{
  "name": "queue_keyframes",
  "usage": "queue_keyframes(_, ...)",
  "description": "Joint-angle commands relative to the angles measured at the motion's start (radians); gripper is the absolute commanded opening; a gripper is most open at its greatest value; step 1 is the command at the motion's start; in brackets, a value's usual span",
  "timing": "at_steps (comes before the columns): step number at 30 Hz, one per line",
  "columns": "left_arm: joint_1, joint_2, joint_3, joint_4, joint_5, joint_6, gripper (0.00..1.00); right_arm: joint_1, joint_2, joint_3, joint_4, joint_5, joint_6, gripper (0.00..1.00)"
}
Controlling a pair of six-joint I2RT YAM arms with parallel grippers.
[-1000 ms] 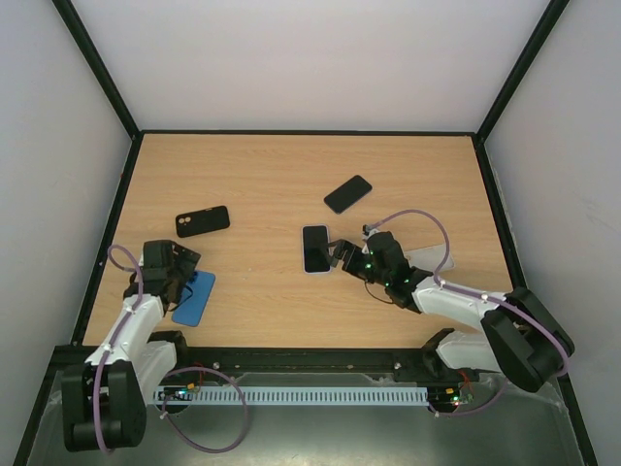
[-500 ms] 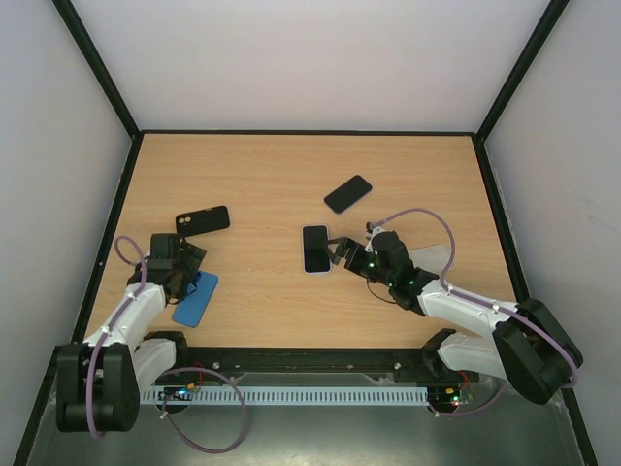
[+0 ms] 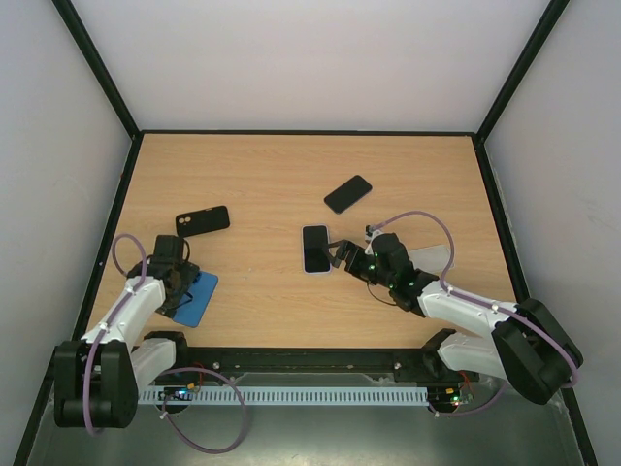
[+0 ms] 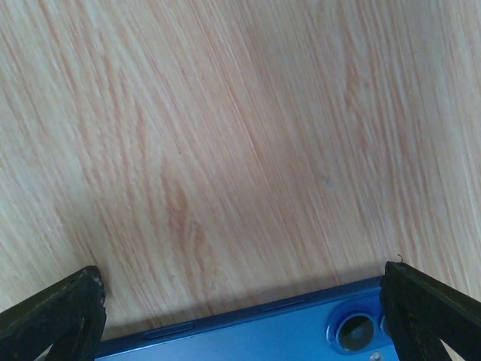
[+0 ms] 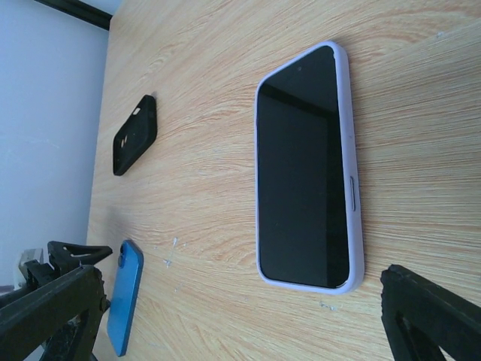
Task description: Put the phone into the phone case
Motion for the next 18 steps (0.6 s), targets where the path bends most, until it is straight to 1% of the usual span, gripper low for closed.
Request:
queue_keyframes(1, -0.024, 0.017, -0.012, -0.099, 0.033, -0.026, 0.99, -0.005, -0.006, -0.013, 0.027, -0.002, 0.020, 0.99)
queue_keyframes(5, -0.067, 0.030, -0.043, -0.048, 0.109, -0.050, 0.99, -0.005, -0.014, -0.020, 0.026, 0.001, 0.024, 0.99)
queue_keyframes(9, -0.147, 0.041, -0.075, 0.007, 0.192, -0.107, 0.99, -0.005, -0.026, -0.024, 0.016, 0.003, 0.023, 0.99)
queue_keyframes(13, -0.275, 0.047, -0.089, 0.052, 0.262, -0.205, 0.99, -0.005, -0.053, -0.024, -0.004, 0.015, 0.018, 0.99)
queue_keyframes(15, -0.377, 0.045, -0.079, 0.079, 0.289, -0.270, 0.99, -0.005, -0.063, -0.023, -0.014, 0.021, 0.017, 0.99)
queue_keyframes(18, -0.501, 0.058, -0.039, 0.109, 0.268, -0.348, 0.99, -0.005, -0.078, -0.024, -0.024, 0.030, 0.015, 0.99)
